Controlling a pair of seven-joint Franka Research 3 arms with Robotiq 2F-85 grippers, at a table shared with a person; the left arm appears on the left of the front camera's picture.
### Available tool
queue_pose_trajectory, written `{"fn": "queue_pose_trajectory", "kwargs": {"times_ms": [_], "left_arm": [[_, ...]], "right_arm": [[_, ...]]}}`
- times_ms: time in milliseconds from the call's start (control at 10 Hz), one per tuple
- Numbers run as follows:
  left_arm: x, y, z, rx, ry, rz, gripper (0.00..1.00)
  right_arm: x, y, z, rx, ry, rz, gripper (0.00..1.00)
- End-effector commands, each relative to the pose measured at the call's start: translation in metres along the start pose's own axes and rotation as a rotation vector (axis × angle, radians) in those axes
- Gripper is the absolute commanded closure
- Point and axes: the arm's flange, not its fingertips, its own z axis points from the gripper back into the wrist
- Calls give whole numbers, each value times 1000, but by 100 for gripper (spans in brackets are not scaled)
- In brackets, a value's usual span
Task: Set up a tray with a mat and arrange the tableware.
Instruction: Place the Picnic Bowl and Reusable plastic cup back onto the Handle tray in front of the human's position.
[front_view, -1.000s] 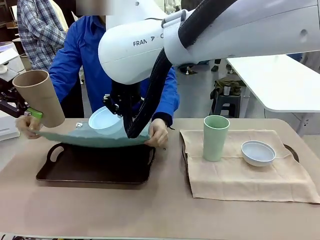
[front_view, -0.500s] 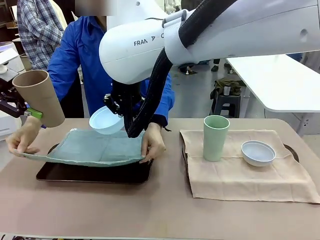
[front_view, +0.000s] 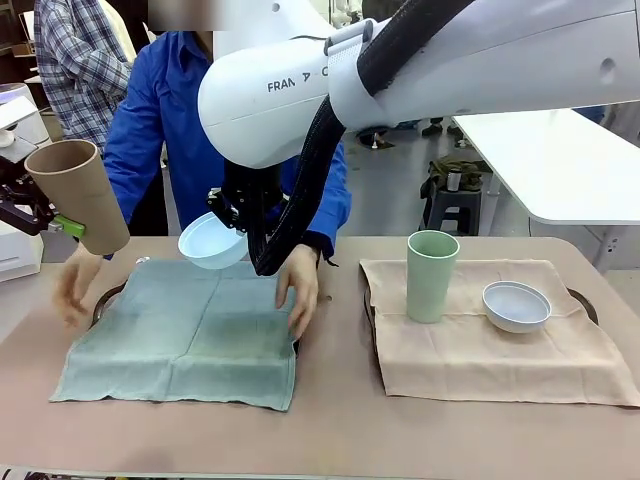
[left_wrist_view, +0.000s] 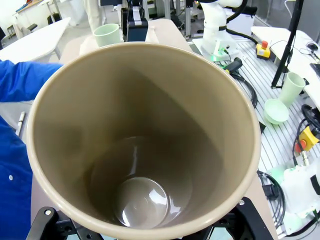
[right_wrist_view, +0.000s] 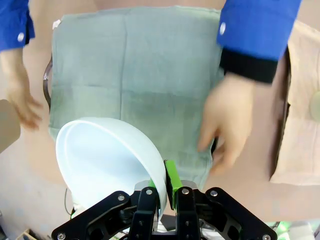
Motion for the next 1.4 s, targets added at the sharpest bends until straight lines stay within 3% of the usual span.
{"fn": "queue_pose_trajectory", "kwargs": {"times_ms": [0,1300], "left_arm": [[1,3,2,4,8,-4,100],[1,3,2,4,8,-4,100]], "right_arm": [[-1,-1,2,-13,-5,-2,96],[-1,-1,2,-13,-5,-2,96]]}}
